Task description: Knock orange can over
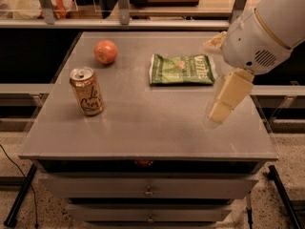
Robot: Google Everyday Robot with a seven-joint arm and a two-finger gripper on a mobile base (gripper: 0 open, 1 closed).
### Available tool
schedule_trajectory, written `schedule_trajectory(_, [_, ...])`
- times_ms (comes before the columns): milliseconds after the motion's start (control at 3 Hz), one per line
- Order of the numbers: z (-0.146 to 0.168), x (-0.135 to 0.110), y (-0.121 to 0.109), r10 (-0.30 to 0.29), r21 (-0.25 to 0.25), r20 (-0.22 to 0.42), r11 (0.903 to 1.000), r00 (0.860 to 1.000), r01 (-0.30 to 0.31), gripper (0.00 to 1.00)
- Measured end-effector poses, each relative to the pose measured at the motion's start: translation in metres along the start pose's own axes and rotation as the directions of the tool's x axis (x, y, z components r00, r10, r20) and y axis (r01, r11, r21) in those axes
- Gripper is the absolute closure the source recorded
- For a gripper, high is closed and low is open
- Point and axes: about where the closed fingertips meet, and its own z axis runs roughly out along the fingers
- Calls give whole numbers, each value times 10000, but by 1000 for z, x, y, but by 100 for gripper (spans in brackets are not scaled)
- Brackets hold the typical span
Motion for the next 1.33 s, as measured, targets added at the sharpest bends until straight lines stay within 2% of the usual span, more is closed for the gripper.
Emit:
schedule_trajectory(333, [39,-14,-2,104,-521,874,9986,9961,-59,0])
schedule_trajectory(667, [97,-34,-9,461,-1244,2430,9921,9689,-160,0])
schedule_trajectory(1000, [133,-47,-17,1063,-1628,3655,9855,9247,-489,0])
schedule_trajectory(1333, [161,-47,-31,1686,-1547,4541,9819,8749,-1090,0])
